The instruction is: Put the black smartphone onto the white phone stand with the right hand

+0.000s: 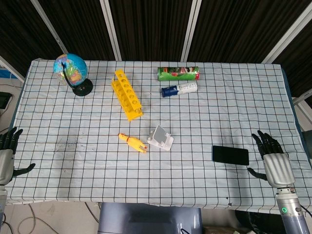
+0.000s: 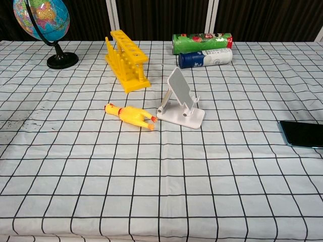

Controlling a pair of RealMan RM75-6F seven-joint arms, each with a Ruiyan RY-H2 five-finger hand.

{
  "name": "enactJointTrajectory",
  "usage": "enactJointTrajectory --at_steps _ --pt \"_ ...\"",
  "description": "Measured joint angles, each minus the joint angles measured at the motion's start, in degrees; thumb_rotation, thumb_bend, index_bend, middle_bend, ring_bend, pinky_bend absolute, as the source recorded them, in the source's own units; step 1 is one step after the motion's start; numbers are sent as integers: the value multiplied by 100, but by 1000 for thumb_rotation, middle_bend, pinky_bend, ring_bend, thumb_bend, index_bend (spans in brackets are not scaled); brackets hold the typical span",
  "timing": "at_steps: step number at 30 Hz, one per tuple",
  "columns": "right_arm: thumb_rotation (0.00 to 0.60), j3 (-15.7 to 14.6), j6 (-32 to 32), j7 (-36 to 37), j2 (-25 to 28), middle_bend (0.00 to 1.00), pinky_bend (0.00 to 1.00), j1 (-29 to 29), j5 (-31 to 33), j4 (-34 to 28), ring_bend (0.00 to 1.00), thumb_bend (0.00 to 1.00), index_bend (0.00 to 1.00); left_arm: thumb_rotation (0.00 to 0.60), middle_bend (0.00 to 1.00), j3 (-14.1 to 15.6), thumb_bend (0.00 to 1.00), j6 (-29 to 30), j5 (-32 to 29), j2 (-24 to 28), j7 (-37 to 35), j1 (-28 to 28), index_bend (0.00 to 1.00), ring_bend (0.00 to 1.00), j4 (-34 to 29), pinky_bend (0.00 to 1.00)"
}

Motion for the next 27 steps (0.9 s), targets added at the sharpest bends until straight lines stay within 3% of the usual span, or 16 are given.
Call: enactJointTrajectory --at_steps 17,20,27 --pt "600 -23 -148 -364 14 1 139 68 4 -206 0 57 0 600 0 -13 0 -32 -9 -4 -33 -16 0 0 10 0" --pt "600 8 -319 -660 1 51 139 145 124 -309 0 61 0 600 0 -18 0 -62 -28 -6 -35 -30 0 0 11 0" --pt "600 213 -970 -1426 -147 158 139 442 959 -540 20 122 140 600 0 -16 0 -76 -13 -23 -40 -46 0 0 50 0"
